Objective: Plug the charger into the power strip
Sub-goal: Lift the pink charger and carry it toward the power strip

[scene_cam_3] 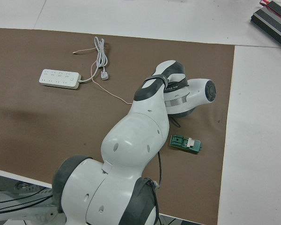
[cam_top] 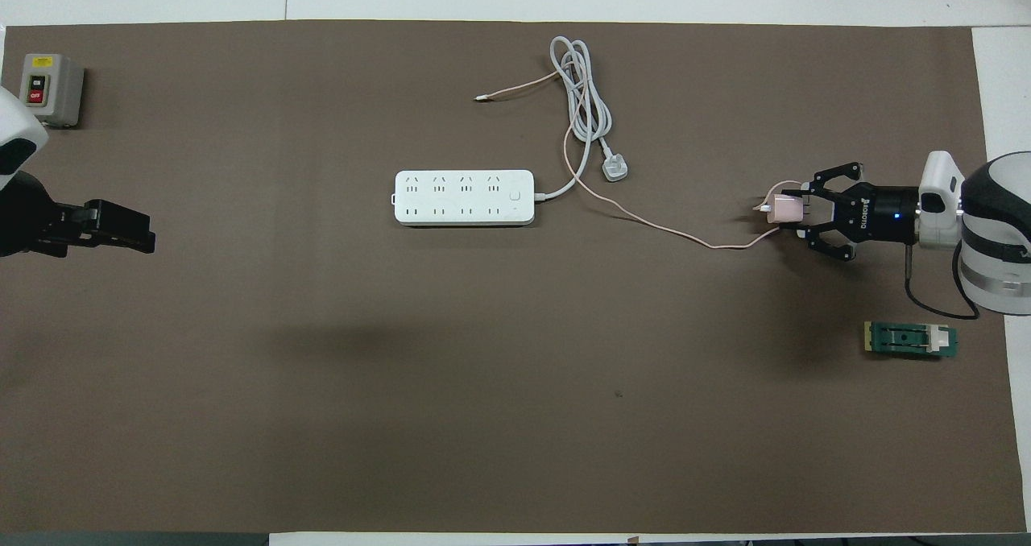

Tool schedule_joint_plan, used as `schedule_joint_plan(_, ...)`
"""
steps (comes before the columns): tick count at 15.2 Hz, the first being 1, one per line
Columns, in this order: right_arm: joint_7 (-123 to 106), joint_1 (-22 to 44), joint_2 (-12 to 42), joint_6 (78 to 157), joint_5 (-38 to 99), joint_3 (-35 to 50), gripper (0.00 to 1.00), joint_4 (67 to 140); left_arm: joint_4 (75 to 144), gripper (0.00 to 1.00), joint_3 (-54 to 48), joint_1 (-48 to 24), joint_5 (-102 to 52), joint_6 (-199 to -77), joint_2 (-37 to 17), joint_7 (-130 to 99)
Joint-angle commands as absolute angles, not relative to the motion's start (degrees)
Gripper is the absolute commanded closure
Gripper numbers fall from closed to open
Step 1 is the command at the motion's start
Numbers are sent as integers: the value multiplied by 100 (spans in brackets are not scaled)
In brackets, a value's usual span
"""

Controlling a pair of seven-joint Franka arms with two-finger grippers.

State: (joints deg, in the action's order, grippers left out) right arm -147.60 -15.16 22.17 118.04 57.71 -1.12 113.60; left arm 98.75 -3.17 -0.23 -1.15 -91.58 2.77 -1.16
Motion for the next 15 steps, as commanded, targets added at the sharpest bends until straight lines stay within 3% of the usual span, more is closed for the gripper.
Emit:
schedule_joint_plan(1, -14258, -1416, 1978, 11593, 5687, -53, 100, 11294, 10011, 0, -325, 9, -97, -9202, 413, -141)
schedule_joint_plan(15, -11480, -107, 520, 11206, 5221, -53, 100, 11303, 10011, 0, -325, -52, -97, -9184, 413, -140)
